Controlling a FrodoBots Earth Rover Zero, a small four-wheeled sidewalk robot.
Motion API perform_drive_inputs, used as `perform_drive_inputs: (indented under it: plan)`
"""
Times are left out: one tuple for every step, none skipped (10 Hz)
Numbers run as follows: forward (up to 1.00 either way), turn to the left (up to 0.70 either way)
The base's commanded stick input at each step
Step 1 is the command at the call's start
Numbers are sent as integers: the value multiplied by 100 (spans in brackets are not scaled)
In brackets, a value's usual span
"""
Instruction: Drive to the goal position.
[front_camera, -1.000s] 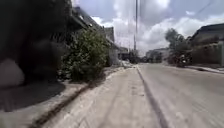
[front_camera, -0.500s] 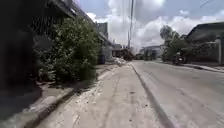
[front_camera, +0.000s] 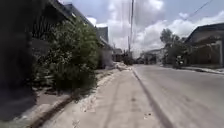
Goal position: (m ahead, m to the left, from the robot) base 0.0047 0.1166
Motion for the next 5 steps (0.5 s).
perform_drive_inputs:
  plan:
    - [100, 0]
    - [100, 0]
    - [100, 0]
    - [100, 0]
    - [100, 0]
